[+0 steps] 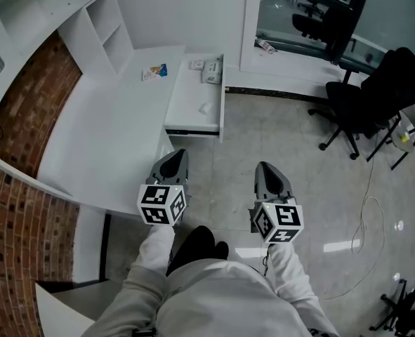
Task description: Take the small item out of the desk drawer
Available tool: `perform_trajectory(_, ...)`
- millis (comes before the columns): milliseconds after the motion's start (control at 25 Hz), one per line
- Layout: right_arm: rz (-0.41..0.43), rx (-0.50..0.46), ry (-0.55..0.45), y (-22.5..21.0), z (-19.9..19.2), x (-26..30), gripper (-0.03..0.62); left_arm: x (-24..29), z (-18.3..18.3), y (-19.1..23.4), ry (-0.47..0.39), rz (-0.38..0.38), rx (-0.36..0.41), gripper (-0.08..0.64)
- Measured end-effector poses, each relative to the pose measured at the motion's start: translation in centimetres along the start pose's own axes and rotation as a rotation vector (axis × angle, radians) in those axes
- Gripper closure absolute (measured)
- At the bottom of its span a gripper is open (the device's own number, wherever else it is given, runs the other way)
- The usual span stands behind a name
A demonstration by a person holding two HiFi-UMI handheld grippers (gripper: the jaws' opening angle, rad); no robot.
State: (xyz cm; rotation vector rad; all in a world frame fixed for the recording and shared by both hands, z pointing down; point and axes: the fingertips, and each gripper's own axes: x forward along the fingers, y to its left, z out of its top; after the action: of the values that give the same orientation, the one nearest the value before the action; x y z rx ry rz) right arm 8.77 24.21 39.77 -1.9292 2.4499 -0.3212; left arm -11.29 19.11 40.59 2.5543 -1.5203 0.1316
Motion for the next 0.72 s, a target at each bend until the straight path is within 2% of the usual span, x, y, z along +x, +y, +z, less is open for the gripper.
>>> perform_trajectory(160,-0.004,0.017,-0.004,-0.4,-0.1,0.0,0.565,0.5,0.0,0.2,0.007,0.008,0.033,0.537)
perform_trajectory(320,-0.013,0.03,-0.004,-1.1,-0.3,1.1,0.565,2.0,0.1,1.0,0.007,0.013,0.035,0.529)
perform_trajectory(720,-0.028,0.024,0.025,-3.0,-0.2,7.2,0.565,8.0,1.4,4.5,-0.018,0.013,0.01,0.436)
